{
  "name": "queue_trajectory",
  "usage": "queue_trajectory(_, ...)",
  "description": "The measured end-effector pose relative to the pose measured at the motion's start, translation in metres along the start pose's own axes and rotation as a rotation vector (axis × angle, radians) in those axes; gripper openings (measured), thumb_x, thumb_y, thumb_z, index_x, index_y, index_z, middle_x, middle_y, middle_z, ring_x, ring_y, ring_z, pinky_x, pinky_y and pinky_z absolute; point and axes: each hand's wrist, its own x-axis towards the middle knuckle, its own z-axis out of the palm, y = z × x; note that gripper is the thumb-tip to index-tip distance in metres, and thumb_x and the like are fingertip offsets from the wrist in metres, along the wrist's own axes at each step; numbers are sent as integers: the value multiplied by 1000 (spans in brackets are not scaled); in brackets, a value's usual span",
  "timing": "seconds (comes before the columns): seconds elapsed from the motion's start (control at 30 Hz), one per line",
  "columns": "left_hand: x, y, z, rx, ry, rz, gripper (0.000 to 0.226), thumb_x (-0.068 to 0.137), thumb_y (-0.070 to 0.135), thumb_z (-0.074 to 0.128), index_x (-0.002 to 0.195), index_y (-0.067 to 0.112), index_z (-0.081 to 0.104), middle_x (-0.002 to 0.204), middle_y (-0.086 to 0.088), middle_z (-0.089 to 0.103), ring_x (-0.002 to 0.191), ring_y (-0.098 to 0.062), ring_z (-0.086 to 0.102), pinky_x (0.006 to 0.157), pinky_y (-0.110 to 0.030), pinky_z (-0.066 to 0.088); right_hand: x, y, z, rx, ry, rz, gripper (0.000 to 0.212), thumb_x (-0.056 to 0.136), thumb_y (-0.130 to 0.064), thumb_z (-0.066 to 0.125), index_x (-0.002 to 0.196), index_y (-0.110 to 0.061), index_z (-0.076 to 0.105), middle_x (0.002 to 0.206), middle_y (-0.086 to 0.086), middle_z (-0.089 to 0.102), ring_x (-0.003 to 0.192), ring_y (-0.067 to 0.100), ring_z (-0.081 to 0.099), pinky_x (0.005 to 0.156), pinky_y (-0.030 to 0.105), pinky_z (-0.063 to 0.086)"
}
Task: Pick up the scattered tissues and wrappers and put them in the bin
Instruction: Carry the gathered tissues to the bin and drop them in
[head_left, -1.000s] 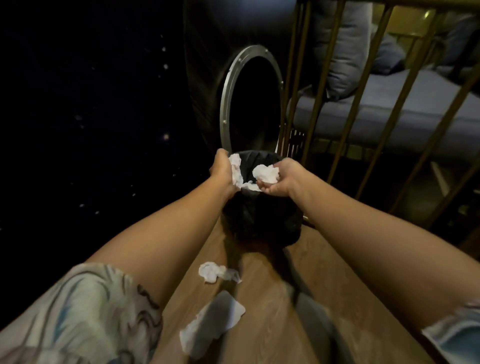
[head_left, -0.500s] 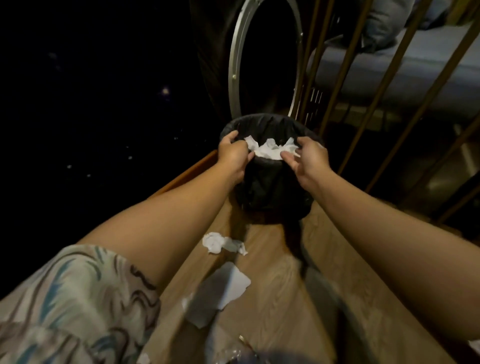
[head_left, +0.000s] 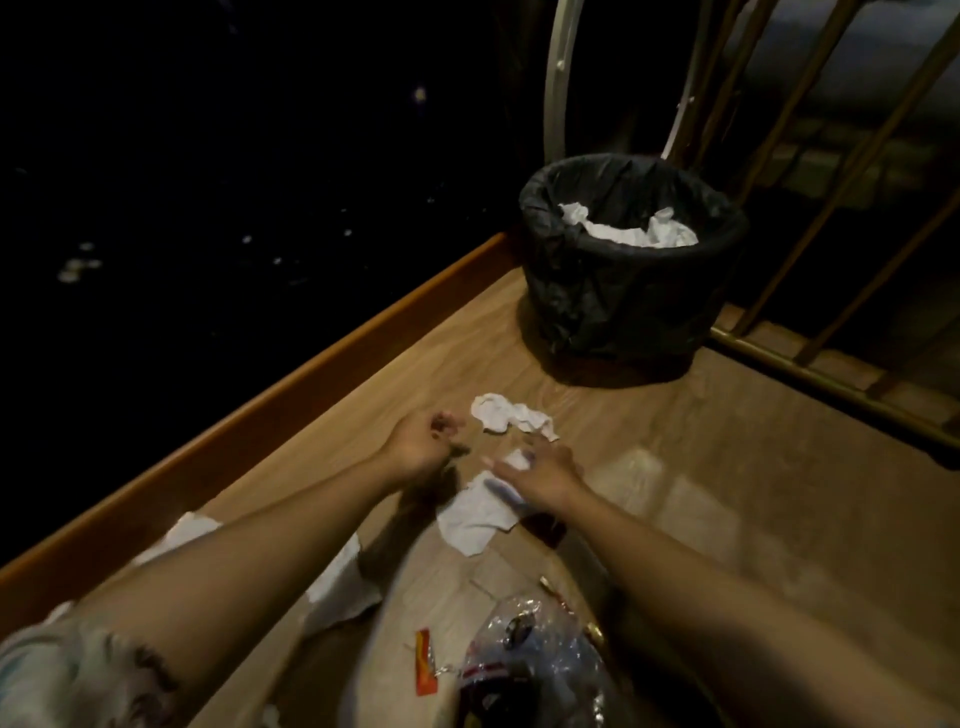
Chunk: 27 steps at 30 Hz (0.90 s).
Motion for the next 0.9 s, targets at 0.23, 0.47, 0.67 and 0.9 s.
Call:
queue_trajectory(0.23, -80, -132, -20, 717, -60, 0, 88, 73, 80, 48, 146, 37, 24, 162, 1, 2, 149, -27, -2, 118, -52, 2, -9, 24, 84, -168, 128, -104, 82, 74, -66, 64, 139, -22, 41, 161, 14, 0, 145, 39, -12, 118, 52, 1)
queue_trajectory(0.47, -101, -186, -36, 693, -153, 251, 64, 92, 62, 13, 149, 34, 26, 162, 7, 7, 150, -14, 5, 121, -30, 10, -19, 15, 96, 54, 320, -535, 31, 76, 7, 60, 77, -19, 43, 86, -1, 46, 86, 22, 50, 76, 24, 35)
queue_trajectory(0.67, -89, -169, -55, 397, 161, 379, 33, 95, 15, 41, 124, 19, 56, 129, 0, 53, 116, -5, 46, 103, -18, 37, 25, -33, 59, 63, 503, -428, 44, 84, 5, 51, 125, -10, 46, 129, 12, 47, 114, 23, 48, 93, 23, 38)
queue_trajectory(0.9, -84, -218, -72, 419, 658, -14, 46, 80, -3, 62, 114, 28, 57, 128, -1, 51, 128, -22, 42, 112, -37, 23, 106, -36, 42, -258, 144, 100, 66, 93, -39, 46, 148, -42, 9, 160, 16, 1, 144, 47, 1, 112, 64, 10)
